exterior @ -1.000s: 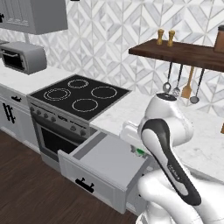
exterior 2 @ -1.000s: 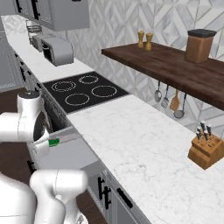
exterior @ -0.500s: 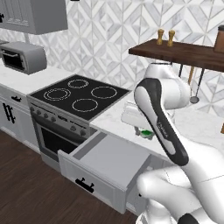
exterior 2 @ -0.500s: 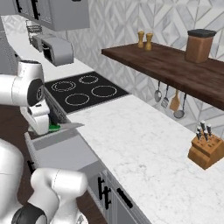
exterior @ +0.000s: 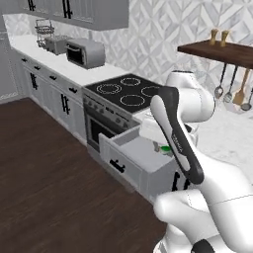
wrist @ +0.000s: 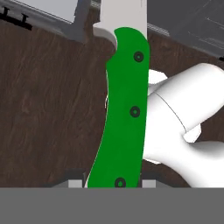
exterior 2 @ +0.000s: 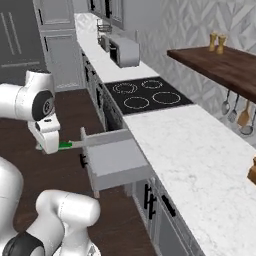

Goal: Pick up the knife from the drawer and place it on the cutting board. Then place the meat from the plate to the cutting board.

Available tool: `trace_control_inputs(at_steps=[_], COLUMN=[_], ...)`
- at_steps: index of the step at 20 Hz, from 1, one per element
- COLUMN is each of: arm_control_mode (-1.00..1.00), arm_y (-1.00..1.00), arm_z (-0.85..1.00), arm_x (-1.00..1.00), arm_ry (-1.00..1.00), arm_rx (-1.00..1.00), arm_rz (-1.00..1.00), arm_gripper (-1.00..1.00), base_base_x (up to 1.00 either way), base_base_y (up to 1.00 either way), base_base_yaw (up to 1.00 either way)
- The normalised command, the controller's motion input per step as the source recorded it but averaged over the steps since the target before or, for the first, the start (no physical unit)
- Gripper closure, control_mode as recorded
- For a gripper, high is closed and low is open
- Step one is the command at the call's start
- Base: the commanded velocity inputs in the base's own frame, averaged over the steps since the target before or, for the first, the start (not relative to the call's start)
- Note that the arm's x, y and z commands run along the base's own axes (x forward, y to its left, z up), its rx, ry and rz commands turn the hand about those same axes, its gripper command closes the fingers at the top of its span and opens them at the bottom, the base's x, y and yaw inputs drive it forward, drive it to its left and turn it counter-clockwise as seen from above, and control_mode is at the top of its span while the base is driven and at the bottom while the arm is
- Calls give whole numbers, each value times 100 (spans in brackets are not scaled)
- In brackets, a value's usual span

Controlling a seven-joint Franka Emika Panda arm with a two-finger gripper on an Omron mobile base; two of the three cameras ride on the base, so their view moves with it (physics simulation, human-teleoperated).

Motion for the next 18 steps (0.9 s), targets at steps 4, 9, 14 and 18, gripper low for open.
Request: trace_control_inputs(at_steps=[4,9,14,18], arm_control_mode=[100,100,100,100], arm_y=[0,0,0,0], arm_z=[0,0,0,0], arm_x=[0,0,0,0], arm_ry=[0,0,0,0], arm_rx=[0,0,0,0], arm_rz=[0,0,0,0], arm_gripper=[100,100,100,100], base_base_x=[-30,-23,-2,1], base_base_y=[27,12,0,0], base_base_yaw=[92,100,100,100])
